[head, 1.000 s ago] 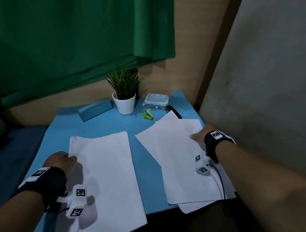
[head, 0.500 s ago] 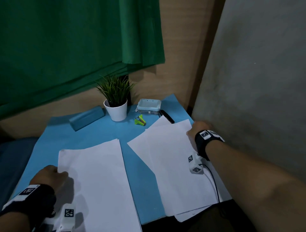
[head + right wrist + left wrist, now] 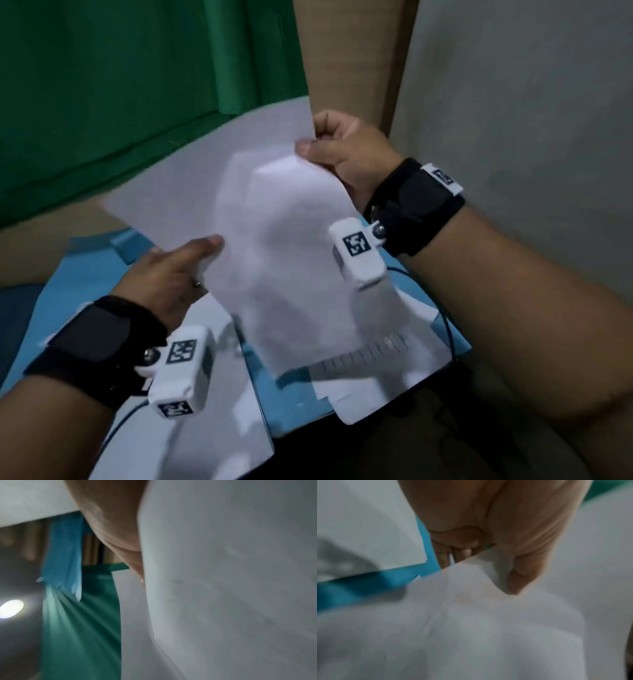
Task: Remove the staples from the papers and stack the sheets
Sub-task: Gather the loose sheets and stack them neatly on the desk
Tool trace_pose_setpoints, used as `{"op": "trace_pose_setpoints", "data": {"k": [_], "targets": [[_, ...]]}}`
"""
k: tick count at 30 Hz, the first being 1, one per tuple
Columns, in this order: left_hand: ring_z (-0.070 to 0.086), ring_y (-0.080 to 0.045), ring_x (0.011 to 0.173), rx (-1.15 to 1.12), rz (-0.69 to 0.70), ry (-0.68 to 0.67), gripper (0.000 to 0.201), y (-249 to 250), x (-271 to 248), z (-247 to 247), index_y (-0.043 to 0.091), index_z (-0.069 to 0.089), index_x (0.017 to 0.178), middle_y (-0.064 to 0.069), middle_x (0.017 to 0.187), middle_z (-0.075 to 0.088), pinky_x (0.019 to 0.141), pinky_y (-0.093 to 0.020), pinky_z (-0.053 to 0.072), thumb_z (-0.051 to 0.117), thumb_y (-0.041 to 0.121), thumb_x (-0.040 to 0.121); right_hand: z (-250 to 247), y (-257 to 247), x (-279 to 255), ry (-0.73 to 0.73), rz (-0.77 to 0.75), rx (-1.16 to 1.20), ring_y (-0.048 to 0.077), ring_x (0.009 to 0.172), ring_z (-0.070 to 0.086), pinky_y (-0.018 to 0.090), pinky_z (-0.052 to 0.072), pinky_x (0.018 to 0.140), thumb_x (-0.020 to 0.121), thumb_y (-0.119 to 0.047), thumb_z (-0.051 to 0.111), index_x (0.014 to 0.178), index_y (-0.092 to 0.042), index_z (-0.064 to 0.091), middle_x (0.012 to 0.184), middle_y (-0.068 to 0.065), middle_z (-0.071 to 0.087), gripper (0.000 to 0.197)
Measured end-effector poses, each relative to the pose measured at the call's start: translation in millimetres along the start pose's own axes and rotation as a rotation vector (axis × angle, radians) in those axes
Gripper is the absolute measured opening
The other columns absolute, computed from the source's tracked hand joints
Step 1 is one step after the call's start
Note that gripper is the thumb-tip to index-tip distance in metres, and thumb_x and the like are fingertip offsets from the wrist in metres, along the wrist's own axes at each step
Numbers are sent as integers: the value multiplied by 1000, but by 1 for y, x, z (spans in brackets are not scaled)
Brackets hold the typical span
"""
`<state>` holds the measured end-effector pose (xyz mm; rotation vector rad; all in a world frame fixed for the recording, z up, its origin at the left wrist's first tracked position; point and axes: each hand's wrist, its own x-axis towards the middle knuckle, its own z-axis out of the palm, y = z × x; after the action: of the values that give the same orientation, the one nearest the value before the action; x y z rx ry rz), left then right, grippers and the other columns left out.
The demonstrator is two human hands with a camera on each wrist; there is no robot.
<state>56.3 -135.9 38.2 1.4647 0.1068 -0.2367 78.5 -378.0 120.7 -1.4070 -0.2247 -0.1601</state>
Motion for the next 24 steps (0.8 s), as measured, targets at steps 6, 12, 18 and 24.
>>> {"op": "trace_pose_setpoints", "data": {"k": [6,12,18,24], "targets": [[72,-18,60,185,23,153,12,-19,8,-54,6,69,97,-3,77,78,59,-31,62,61,0,92,-91,65,12,176,447,-917,23,70,62,30,54,66,89,-25,65,96,-14,63,86,9,63,13],[66,-36,75,424,-256,150,15,-90,8,-106,-6,69,100,-26,85,74,78,-43,50,67,3,87,-122,161,-48,53,820,-1450,30,102,64,35,52,82,53,-81,67,116,-14,61,120,12,64,92],[68,-39,72,469,-318,126,20,-120,4,-105,-2,70,94,-25,81,74,72,-47,53,73,16,84,-124,164,-38,211,714,-1368,31,108,61,31,48,81,82,-25,71,112,-13,58,122,11,62,35],[69,-35,76,427,-105,241,22,-103,2,-111,7,71,103,-18,86,76,78,-48,56,70,-1,82,-92,77,-41,215,94,-1140,12,64,52,24,38,56,84,-21,71,75,-23,58,69,-7,57,16]]}}
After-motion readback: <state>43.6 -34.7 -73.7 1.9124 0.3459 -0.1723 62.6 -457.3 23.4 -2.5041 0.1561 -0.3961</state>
